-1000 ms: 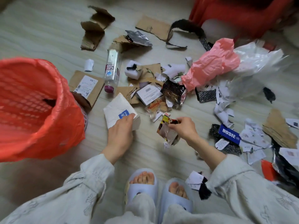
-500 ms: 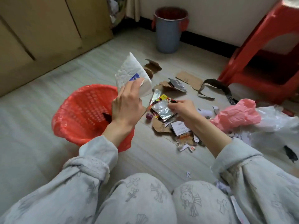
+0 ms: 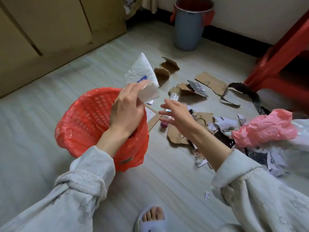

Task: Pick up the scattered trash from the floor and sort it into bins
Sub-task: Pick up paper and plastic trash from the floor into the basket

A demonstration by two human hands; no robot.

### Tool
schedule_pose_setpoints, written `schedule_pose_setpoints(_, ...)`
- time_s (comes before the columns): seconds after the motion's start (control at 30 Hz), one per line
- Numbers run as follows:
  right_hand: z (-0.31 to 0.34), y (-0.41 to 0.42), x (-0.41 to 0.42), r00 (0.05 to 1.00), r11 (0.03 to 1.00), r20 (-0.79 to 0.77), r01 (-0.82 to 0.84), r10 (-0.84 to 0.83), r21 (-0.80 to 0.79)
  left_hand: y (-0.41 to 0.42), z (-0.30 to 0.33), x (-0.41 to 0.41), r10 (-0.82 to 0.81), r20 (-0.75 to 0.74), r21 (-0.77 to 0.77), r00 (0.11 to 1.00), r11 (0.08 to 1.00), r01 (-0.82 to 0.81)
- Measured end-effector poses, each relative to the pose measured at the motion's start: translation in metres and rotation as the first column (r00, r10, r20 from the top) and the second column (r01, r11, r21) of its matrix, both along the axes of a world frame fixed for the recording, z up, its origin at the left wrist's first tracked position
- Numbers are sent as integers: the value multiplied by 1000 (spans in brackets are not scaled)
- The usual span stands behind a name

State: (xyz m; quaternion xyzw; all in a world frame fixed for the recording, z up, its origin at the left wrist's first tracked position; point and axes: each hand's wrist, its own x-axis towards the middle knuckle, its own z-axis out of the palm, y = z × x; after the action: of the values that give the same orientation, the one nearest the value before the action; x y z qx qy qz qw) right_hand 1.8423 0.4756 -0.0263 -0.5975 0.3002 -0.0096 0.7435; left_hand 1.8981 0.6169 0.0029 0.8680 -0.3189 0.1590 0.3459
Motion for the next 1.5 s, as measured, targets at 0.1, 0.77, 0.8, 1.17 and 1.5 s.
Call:
schedule_pose_setpoints(0.1, -11, -40, -20, 986, 974, 84, 130, -147, 184, -37, -9, -17, -190, -12, 10, 982, 982, 190)
schedule_pose_setpoints(0.77, -98, -89, -139, 961, 994, -252, 108, -112, -30, -103, -113, -80, -390, -239, 234, 889, 866, 443)
schedule_pose_setpoints(0.8, -100, -87, -141, 968, 997, -238, 63, -73, -48, -104, -116, -77, -379, -242, 240, 893, 869, 434)
schedule_pose_setpoints(1.17, -78, -91, -152, 983, 993, -154, -110, 103, -41, -109, -119, -68, -410, -342, 196, 846, 849, 491)
schedule_pose_setpoints(1.5, -76, -86, -137, 948, 658, -239, -317, 208, -683, -91, -130, -60, -431, -150, 321, 890, 830, 456)
